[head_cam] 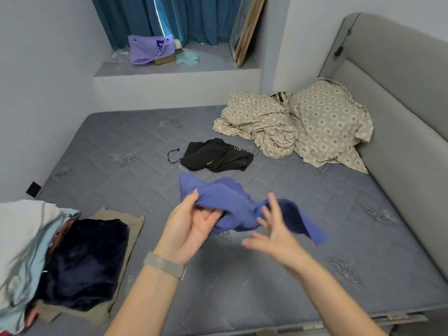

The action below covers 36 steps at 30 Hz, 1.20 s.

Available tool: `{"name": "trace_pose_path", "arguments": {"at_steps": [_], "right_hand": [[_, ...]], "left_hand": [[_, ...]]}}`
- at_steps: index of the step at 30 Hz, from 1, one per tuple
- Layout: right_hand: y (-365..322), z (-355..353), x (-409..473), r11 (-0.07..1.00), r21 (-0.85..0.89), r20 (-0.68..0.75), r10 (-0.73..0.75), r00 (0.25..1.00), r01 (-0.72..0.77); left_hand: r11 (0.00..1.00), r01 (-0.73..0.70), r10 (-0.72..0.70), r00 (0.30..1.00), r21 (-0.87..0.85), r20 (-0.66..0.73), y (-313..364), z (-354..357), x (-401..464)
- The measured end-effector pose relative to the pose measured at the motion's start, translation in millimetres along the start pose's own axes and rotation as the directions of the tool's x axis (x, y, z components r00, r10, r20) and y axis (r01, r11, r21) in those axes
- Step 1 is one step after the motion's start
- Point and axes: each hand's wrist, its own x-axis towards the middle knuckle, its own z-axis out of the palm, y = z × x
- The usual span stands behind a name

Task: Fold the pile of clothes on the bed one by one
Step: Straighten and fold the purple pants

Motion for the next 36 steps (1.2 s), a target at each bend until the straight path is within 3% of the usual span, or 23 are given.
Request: {"name": "trace_pose_path", "arguments": {"at_steps": [2, 6, 9, 11, 13, 16, 18, 20, 22, 24, 26, 30, 32, 34, 36], "right_hand": [[16, 35, 3, 0.971, -0.231, 0.076, -0.050, 0.996, 0.066], [3, 45, 24, 0.992, -0.124, -0.306, -0.038, 0.951, -0.001], [-20, 17, 25, 0.995, -0.039, -0.388, 0.074, 0.919, -0.097], [-36, -1, 20, 0.996, 0.047, -0.366, 0.088, 0.926, -0.076], [-55, -14, 13, 0.994, 0.110, -0.334, 0.058, 0.941, -0.023], [-84, -32, 4, 0.992, 0.122, -0.246, -0.004, 0.969, 0.035], [-96, -47, 2, 0.996, 0.063, -0.135, -0.051, 0.989, 0.060], [-103, -70, 4, 0.991, -0.113, -0.036, -0.078, 0.996, 0.074], [-107, -98, 7, 0.939, -0.332, 0.029, -0.089, 0.996, 0.093], [-105, -131, 12, 0.852, -0.499, 0.102, -0.122, 0.987, 0.157], [-99, -165, 19, 0.798, -0.558, 0.152, -0.171, 0.973, 0.228], [-83, -240, 33, 0.778, -0.601, 0.111, -0.144, 0.983, 0.182], [-77, -276, 38, 0.775, -0.619, 0.115, -0.071, 0.991, 0.128], [-75, -307, 42, 0.827, -0.560, 0.088, 0.018, 0.996, 0.035], [-72, -330, 49, 0.860, -0.506, 0.029, 0.091, 0.995, -0.063]], "left_hand": [[0.997, 0.012, -0.017, 0.998, 0.078, 0.060, -2, 17, 0], [0.946, -0.056, -0.002, 0.984, 0.320, 0.178, 7, 36, -4], [0.858, -0.168, 0.060, 0.971, 0.485, 0.231, 21, 28, -3], [0.737, -0.249, 0.172, 0.968, 0.628, 0.182, 27, 17, 4], [0.695, -0.272, 0.282, 0.955, 0.666, 0.095, 29, 10, 13], [0.833, -0.205, 0.290, 0.953, 0.514, -0.091, 25, 16, 25], [0.845, -0.187, 0.299, 0.942, 0.500, -0.153, 17, 24, 32], [0.815, -0.205, 0.351, 0.919, 0.542, -0.180, 5, 30, 39], [0.700, -0.269, 0.459, 0.879, 0.662, -0.129, -9, 34, 48], [0.484, -0.310, 0.536, 0.844, 0.818, 0.003, -25, 39, 57], [0.356, -0.322, 0.547, 0.833, 0.877, 0.084, -46, 49, 65], [0.322, -0.352, 0.494, 0.854, 0.879, 0.161, -98, 77, 83], [0.229, -0.334, 0.465, 0.863, 0.914, 0.199, -124, 89, 94], [0.157, -0.294, 0.341, 0.912, 0.943, 0.227, -146, 98, 103], [-0.011, -0.267, 0.206, 0.942, 0.964, 0.264, -164, 98, 110]]}}
